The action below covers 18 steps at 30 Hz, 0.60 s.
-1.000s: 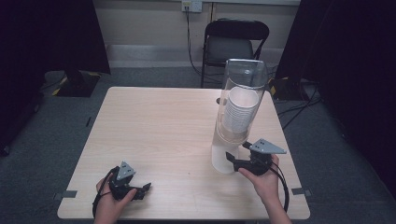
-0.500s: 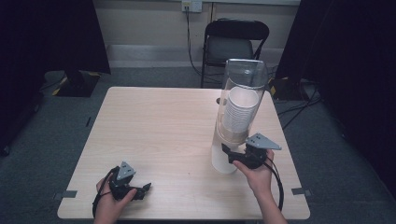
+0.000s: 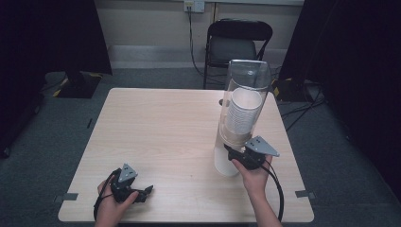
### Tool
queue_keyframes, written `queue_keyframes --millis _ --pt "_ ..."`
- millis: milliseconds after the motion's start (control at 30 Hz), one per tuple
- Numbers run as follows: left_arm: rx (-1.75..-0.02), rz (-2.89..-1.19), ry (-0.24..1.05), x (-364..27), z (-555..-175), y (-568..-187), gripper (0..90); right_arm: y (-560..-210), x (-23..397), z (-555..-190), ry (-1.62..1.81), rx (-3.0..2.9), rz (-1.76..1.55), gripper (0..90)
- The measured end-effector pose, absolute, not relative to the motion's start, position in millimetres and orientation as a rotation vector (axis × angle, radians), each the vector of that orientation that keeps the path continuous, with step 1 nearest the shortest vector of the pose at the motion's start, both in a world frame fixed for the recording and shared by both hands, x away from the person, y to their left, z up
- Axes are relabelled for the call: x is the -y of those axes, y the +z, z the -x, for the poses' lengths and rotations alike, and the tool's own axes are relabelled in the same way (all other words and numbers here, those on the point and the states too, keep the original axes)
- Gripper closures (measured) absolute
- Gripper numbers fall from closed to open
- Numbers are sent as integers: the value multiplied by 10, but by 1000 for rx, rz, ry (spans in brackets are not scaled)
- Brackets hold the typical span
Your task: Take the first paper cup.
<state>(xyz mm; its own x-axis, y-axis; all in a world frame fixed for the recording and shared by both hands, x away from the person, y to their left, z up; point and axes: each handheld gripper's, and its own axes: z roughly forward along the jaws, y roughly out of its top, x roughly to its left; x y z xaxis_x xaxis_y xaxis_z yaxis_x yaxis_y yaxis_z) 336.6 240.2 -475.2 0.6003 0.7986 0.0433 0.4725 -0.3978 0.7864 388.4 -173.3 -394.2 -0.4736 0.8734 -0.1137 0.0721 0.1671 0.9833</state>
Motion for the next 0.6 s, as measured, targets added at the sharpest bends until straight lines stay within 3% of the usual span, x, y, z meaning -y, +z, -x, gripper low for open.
queue_keyframes --millis 600 --pt "-1002 -2061 542 -2401 -3365 -4753 76 -4033 1696 -3878 1393 -1646 -908 348"
